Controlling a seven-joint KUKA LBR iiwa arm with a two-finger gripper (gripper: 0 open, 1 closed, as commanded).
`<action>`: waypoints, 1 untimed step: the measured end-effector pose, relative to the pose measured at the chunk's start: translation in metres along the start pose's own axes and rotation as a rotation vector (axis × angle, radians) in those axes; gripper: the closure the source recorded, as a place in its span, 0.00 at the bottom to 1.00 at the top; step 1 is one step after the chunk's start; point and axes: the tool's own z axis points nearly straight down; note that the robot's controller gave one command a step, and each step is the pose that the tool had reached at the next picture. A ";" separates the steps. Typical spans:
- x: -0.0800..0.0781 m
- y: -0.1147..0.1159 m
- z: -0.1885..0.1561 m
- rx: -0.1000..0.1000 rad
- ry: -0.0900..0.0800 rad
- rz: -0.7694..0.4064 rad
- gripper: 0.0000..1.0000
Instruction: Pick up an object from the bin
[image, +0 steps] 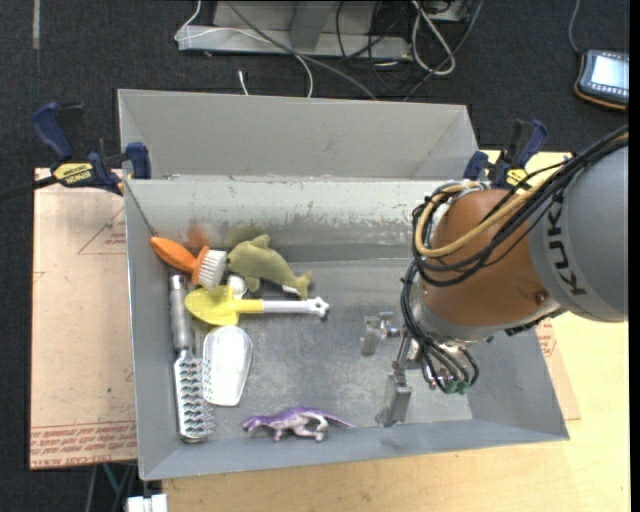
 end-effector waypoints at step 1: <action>-0.002 0.000 -0.004 0.000 -0.008 0.002 0.00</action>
Offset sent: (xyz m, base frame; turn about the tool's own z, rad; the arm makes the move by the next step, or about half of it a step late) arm 0.0240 0.0896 -0.0989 -0.1320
